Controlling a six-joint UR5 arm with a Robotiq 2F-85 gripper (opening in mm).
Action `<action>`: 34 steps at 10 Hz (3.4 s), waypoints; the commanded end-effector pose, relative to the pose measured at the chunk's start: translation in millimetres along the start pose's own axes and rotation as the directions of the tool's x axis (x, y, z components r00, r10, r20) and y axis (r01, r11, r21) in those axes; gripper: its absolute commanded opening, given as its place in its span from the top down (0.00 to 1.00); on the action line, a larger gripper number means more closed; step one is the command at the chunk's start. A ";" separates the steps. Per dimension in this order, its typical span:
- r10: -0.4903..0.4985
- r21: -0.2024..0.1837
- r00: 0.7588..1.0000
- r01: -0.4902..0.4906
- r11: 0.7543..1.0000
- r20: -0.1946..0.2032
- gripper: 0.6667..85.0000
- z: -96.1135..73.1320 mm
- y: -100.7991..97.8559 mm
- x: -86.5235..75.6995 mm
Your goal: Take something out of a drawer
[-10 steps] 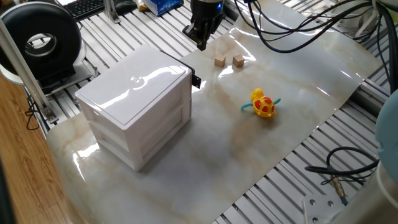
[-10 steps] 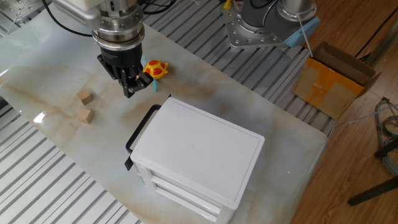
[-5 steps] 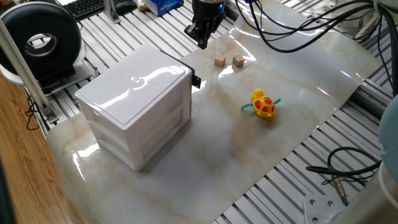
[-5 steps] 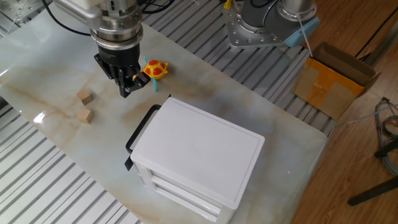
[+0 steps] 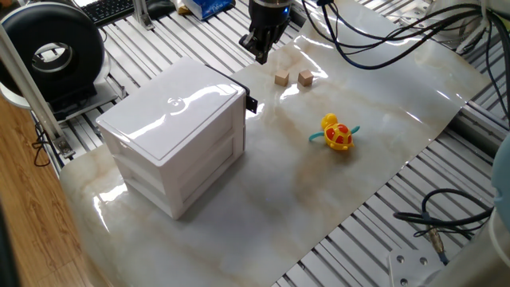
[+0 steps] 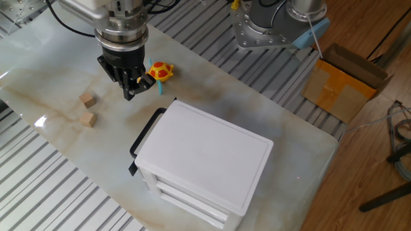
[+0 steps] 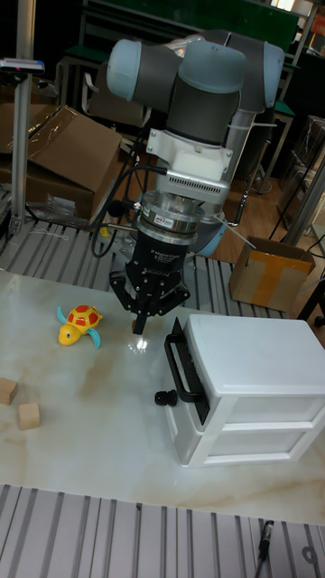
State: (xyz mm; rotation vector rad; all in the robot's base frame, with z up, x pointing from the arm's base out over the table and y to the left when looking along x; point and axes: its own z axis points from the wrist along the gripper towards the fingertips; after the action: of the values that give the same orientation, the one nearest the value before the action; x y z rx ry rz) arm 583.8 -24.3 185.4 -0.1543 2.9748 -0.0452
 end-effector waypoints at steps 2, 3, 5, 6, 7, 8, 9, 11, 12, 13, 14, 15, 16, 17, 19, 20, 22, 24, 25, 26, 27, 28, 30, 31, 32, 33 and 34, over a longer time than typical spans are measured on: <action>0.015 -0.030 1.000 -0.014 0.999 0.023 0.99 2.6 3.9 -1.4; 0.019 -0.028 1.000 -0.018 0.999 0.008 0.99 3.3 3.7 2.4; -0.001 -0.007 1.000 0.001 1.000 -0.006 0.99 3.8 -2.0 6.1; -0.010 0.012 1.000 0.010 1.000 -0.016 0.99 3.8 -6.9 8.5; -0.011 0.011 1.000 0.011 1.000 -0.027 0.99 3.8 -6.6 11.3; 0.032 0.003 0.999 -0.032 0.999 -0.021 0.99 3.8 -4.4 9.8; 0.066 0.002 0.998 -0.066 0.998 -0.023 0.99 3.8 -3.9 10.5; 0.020 0.032 0.999 -0.019 0.999 -0.039 0.99 3.6 -11.9 14.6; 0.006 0.008 1.000 -0.006 1.000 -0.031 0.99 3.8 -5.7 12.4; -0.012 -0.016 0.999 0.012 1.000 -0.045 0.99 3.6 0.2 16.2; -0.033 0.006 0.998 0.034 0.999 -0.061 0.99 3.4 -5.8 20.1; -0.065 0.010 0.996 0.065 0.998 -0.062 0.99 3.4 -7.4 20.3; -0.065 0.003 0.996 0.066 0.998 -0.055 0.99 3.5 -5.6 18.6; -0.056 -0.013 0.997 0.055 0.998 -0.052 0.99 3.5 -1.2 18.1; -0.045 -0.044 0.995 0.041 0.998 -0.088 0.85 -6.8 14.2 23.0; -0.056 -0.041 0.994 0.053 0.998 -0.093 0.81 -14.8 18.8 23.5; -0.089 -0.052 0.992 0.085 0.995 -0.092 0.79 -20.6 25.8 22.9; -0.127 -0.052 0.991 0.124 0.991 -0.048 0.78 -19.8 26.3 12.2; -0.153 -0.042 0.988 0.152 0.988 -0.036 0.78 -19.5 23.9 8.9; -0.167 -0.037 0.986 0.166 0.985 -0.026 0.78 -19.4 22.9 6.2; -0.175 -0.033 0.984 0.174 0.984 -0.027 0.78 -19.4 21.7 6.4; -0.200 -0.032 0.979 0.199 0.979 -0.039 0.75 -19.5 20.8 9.7; -0.230 -0.031 0.971 0.228 0.973 -0.062 0.69 -30.6 24.2 7.0; -0.226 -0.027 0.972 0.224 0.974 -0.058 0.69 -23.3 25.4 0.3; -0.218 -0.025 0.975 0.217 0.976 -0.044 0.69 -12.0 26.5 -8.4; -0.213 -0.036 0.977 0.212 0.977 -0.028 0.69 -10.4 30.4 -12.8; -0.216 -0.041 0.976 0.214 0.976 -0.039 0.70 -10.5 31.1 -9.6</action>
State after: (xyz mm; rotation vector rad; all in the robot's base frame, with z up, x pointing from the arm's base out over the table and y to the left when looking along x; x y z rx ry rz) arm 581.5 1.2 199.5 -0.4823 2.9969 -0.0474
